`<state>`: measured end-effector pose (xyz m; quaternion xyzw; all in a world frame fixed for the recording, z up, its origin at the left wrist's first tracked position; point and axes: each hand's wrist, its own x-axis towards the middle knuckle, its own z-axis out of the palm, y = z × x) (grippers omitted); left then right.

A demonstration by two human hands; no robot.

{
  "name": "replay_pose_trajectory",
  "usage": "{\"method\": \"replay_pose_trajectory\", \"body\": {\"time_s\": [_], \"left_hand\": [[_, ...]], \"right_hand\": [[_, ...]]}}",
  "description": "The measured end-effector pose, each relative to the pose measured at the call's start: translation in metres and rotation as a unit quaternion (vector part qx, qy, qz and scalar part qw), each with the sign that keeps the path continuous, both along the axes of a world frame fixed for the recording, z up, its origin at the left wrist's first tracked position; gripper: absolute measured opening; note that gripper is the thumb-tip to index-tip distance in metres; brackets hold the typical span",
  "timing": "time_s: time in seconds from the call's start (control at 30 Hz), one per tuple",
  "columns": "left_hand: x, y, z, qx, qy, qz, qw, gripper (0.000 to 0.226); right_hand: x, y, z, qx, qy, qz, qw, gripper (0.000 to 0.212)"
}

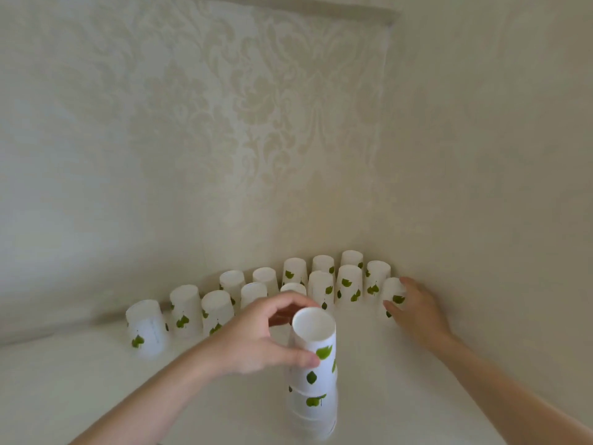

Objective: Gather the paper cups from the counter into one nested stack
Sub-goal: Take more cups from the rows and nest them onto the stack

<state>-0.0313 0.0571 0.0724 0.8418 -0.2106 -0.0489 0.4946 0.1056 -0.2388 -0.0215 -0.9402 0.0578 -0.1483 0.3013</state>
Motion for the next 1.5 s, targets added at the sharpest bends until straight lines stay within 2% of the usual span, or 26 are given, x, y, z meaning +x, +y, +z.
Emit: {"method": "replay_pose_trajectory", "body": {"time_s": [0.07,0.13,0.2,0.23,0.3,0.37,0.47,0.57,0.67,0.77,0.83,0.9,0.97,1.03,1.13,1.27,1.37,1.5], "left_hand": [[-0.001,0.000,-0.012,0.025,0.012,-0.007,1.000,0.059],[0.002,0.012,-0.018,0.046,0.041,-0.038,0.997,0.079],[0.012,0.038,-0.016,0.009,0.055,-0.030,0.998,0.091],[0.020,0.054,-0.013,-0.036,0.048,0.017,0.998,0.087],[0.038,0.088,-0.017,-0.081,-0.013,0.179,0.980,0.068],[0.056,0.113,-0.038,-0.008,-0.064,0.299,0.952,0.066],[0.073,0.123,-0.073,0.095,-0.039,0.359,0.928,0.086],[0.085,0.120,-0.086,0.121,-0.069,0.397,0.907,0.085],[0.092,0.111,-0.088,0.197,-0.120,0.412,0.881,0.067],[0.094,0.108,-0.092,0.233,-0.155,0.396,0.874,0.051],[0.091,0.108,-0.094,0.270,-0.181,0.381,0.866,0.047],[0.089,0.110,-0.097,0.297,-0.187,0.363,0.863,0.047],[0.085,0.114,-0.098,0.282,-0.153,0.364,0.874,0.048],[0.082,0.116,-0.096,0.265,-0.121,0.376,0.880,0.050],[0.079,0.116,-0.090,0.235,-0.141,0.402,0.874,0.050],[0.088,0.132,-0.087,0.140,-0.121,0.454,0.872,0.043],[0.096,0.142,-0.092,0.150,-0.116,0.446,0.875,0.043],[0.102,0.143,-0.096,0.174,-0.095,0.442,0.875,0.041]], "right_hand": [[0.000,0.001,-0.004,0.026,-0.006,-0.004,1.000,0.068],[0.001,0.000,-0.007,0.054,-0.013,-0.004,0.998,0.069],[0.002,0.000,-0.008,0.094,-0.012,0.001,0.995,0.066],[0.002,0.000,-0.008,0.122,-0.008,0.003,0.992,0.065],[0.003,0.000,-0.007,0.173,-0.001,0.005,0.985,0.065],[0.005,0.000,-0.009,0.193,0.004,0.006,0.981,0.066],[0.006,0.000,-0.012,0.203,0.003,0.007,0.979,0.065],[0.008,-0.001,-0.016,0.204,0.002,0.000,0.979,0.064],[0.002,0.002,-0.009,0.220,-0.012,-0.008,0.976,0.062],[-0.022,0.019,0.023,0.282,-0.060,0.018,0.957,0.056],[-0.047,0.035,0.051,0.315,-0.063,0.098,0.942,0.043],[-0.077,0.053,0.075,0.335,-0.042,0.231,0.912,0.036],[-0.105,0.070,0.091,0.307,-0.023,0.327,0.894,0.037],[-0.122,0.084,0.097,0.265,-0.013,0.369,0.891,0.039],[-0.131,0.095,0.093,0.211,-0.015,0.382,0.899,0.044],[-0.132,0.093,0.086,0.226,-0.028,0.370,0.901,0.048],[-0.128,0.090,0.084,0.243,-0.040,0.351,0.904,0.050],[-0.126,0.092,0.070,0.207,-0.006,0.366,0.907,0.047]]}}
